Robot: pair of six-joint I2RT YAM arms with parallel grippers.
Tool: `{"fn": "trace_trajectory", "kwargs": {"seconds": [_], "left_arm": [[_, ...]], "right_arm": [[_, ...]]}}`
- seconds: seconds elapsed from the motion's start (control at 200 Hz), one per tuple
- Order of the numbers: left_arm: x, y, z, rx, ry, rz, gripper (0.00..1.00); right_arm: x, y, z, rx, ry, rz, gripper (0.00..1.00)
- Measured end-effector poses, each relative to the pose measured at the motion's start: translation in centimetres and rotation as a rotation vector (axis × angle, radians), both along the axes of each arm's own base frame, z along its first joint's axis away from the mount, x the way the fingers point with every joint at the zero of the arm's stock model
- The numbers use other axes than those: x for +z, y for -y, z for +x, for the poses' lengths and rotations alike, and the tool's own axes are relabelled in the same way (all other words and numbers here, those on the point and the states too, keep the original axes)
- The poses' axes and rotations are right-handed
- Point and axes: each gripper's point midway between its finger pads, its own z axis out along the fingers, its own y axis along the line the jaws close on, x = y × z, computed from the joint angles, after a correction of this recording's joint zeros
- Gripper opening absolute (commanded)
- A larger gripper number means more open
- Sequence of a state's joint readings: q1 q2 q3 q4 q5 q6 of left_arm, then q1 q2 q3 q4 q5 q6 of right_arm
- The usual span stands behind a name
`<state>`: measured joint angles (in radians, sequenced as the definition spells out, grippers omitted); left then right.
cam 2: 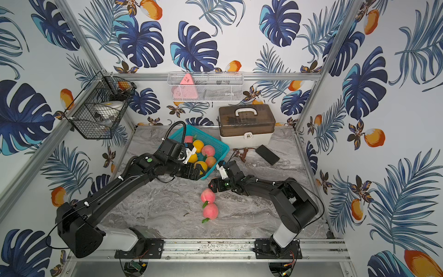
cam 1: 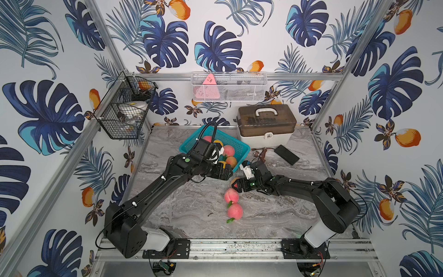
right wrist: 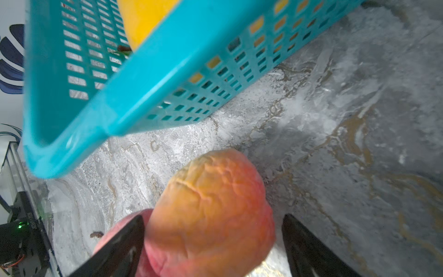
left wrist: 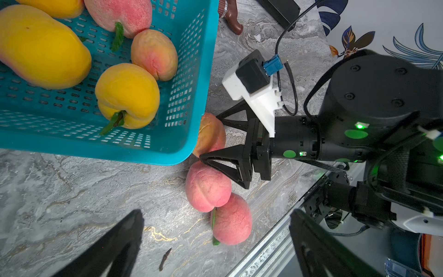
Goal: Put the peaches into the basket
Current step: Pick up the peach from the center of the board.
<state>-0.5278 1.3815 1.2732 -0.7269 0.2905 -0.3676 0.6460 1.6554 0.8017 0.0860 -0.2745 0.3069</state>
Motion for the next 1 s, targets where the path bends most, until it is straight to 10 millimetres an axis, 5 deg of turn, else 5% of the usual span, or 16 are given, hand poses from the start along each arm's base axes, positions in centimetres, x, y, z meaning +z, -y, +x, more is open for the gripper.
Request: {"fn": "trace_trajectory", "kwargs": {"seconds": [0.626,1.001], "left_arm": [[0.2,-0.2,-0.2,0.005,0.007,-0.002,0.98],[0.1,-0.2,-0.2,0.004,0.004,-0.003,0.99]], "right_arm": [[-0.1,0.1,-0.2,0.001,0.006,0.005,0.67],[2.9,1.9,-0.4,-0.046,0.115,0.003,0.66]]}}
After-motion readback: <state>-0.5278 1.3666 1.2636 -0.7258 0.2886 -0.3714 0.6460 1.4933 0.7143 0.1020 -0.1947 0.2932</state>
